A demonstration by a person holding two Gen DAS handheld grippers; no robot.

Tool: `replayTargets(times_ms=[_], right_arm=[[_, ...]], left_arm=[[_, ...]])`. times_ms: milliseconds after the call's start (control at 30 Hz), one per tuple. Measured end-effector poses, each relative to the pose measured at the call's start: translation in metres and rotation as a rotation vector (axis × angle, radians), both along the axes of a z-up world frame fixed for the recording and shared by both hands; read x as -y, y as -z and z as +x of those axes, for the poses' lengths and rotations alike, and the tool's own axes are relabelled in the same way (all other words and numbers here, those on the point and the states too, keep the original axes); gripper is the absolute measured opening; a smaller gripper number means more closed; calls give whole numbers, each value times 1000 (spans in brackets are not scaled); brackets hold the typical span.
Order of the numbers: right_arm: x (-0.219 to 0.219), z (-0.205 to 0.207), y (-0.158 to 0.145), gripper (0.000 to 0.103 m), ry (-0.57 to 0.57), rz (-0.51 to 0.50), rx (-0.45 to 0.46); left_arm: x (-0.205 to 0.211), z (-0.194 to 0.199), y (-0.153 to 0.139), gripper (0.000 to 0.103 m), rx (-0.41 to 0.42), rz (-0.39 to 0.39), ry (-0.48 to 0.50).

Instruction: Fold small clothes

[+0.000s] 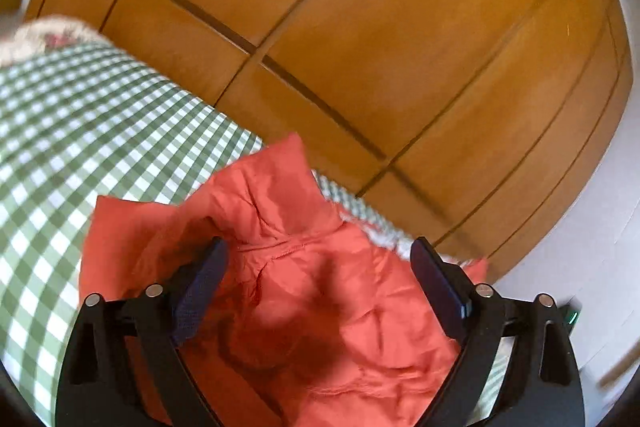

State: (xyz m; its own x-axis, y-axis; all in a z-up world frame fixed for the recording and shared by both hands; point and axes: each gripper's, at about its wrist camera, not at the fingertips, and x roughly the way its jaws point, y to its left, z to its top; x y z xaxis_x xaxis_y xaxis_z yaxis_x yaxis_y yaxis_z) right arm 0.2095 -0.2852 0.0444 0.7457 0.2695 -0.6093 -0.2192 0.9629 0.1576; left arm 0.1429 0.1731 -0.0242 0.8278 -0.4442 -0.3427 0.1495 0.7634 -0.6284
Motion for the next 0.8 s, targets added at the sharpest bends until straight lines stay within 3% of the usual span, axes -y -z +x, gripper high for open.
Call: replayTargets(times_ms=[100,200,233,300,467,600,733,800], right_arm=[[-38,32,22,76,-70,-188,-95],[-53,66,47,75,-65,-255,-173],[-51,78,58,68,-40,-263,-182],[-43,94,72,60,2,-236,-185],[-35,88,89,57,47,-172,-149],[-25,74,88,54,58,-140,-108],[-25,82,86,58,44,-92,-96],[-26,83,87,60,38,-82,-90]], left_arm=[[13,6,9,92,-71,102,-4],[15,20,22,92,-110,187,-30],[14,22,26,92,-122,212,-38],[12,34,34,92,-153,243,-56],[11,42,34,92,-184,224,-90],[20,21,6,94,-71,130,-105],[53,27,-17,95,-54,153,-3],[79,37,-24,95,-63,231,53]])
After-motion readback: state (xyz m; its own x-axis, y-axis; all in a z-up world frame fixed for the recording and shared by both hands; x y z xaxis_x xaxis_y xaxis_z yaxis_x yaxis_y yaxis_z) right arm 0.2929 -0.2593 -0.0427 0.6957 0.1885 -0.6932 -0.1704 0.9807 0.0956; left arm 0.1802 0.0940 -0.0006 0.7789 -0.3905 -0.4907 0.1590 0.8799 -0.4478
